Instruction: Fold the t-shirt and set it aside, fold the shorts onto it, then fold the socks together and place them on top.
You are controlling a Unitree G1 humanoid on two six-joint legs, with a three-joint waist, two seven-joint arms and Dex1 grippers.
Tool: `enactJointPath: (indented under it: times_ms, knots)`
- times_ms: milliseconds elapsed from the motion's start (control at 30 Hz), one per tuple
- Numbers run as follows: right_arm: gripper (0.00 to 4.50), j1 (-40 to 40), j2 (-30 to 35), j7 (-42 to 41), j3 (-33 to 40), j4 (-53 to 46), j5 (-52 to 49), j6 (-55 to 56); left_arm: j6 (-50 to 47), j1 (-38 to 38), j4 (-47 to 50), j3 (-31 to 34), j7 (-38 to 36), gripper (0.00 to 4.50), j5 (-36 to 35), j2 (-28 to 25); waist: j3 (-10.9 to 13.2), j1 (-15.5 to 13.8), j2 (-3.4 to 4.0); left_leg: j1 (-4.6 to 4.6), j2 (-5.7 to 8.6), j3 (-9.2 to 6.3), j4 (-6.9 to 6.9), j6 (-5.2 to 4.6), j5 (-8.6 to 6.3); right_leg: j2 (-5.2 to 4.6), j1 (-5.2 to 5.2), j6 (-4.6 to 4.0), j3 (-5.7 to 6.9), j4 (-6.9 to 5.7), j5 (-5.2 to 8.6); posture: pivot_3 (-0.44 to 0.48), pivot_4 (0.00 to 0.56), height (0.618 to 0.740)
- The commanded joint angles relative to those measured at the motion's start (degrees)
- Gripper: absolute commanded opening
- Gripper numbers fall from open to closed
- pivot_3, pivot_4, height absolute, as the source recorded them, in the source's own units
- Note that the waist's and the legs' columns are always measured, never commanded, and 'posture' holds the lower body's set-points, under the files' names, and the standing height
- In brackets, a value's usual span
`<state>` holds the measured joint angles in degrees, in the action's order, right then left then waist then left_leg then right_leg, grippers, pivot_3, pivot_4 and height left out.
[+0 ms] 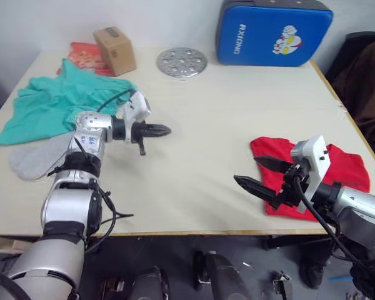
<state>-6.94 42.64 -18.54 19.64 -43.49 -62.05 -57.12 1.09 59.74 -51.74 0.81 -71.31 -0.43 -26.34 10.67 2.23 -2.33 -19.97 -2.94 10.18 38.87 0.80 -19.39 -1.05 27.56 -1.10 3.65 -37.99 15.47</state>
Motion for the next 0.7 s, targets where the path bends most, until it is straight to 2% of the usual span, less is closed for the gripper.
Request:
enactJointPath:
  times_ms: [33,133,400,500,600,700]
  knots:
    - [4.50,-0.78,1.15,-1.05,-0.06,-1.19,-0.24,2.24,-0.59,2.41,-2.40,-0.21,7.58,0.02,2.42,-3.87,0.00,0.25,0.00,-0.02,-0.03,-0.14,0.02,0.07,0.02,0.12,0.00,-0.01,-0.01,0.00,0.00,0.000,0.150,0.740]
    - [4.50,-1.10,1.41,-1.85,-0.91,-0.52,0.49,3.00,2.00,4.33,-9.63,-1.50,14.63,0.02,5.44,-6.92,0.00,0.47,0.00,0.11,-0.11,-0.19,-0.03,0.20,0.04,0.30,-0.04,-0.04,-0.15,-0.01,0.00,0.000,0.150,0.740]
    - [4.50,-1.22,0.40,-1.58,-3.06,-0.51,0.85,4.24,7.58,7.00,-22.08,-6.11,36.60,2.54,15.11,-13.92,-0.04,-0.62,-0.08,0.21,-0.15,-0.13,-0.17,0.21,0.02,0.31,-0.09,-0.08,-0.18,0.07,0.03,0.000,0.150,0.740]
    - [4.50,-0.93,0.46,-1.51,-3.18,-0.37,0.89,4.68,8.64,7.90,-23.65,-7.70,41.10,3.63,17.70,-14.43,-0.07,-0.71,-0.14,0.19,-0.13,-0.12,-0.16,0.18,0.00,0.29,-0.09,-0.08,-0.18,0.08,0.03,0.000,0.150,0.740]
    - [4.50,-0.83,0.38,-1.29,-3.14,-0.31,0.70,4.90,7.68,8.70,-24.74,-7.44,42.85,4.47,18.05,-13.34,-0.15,-0.97,-0.27,0.17,-0.13,-0.12,-0.14,0.17,0.00,0.29,-0.09,-0.09,-0.14,0.08,0.03,0.000,0.150,0.740]
    - [4.50,-0.69,0.34,-0.98,-3.10,-0.59,0.78,5.01,5.54,9.25,-25.66,-7.60,47.18,4.47,19.04,-12.41,-0.19,-0.96,-0.33,0.16,-0.10,-0.11,-0.11,0.15,-0.02,0.27,-0.10,-0.09,-0.14,0.09,0.03,0.000,0.150,0.740]
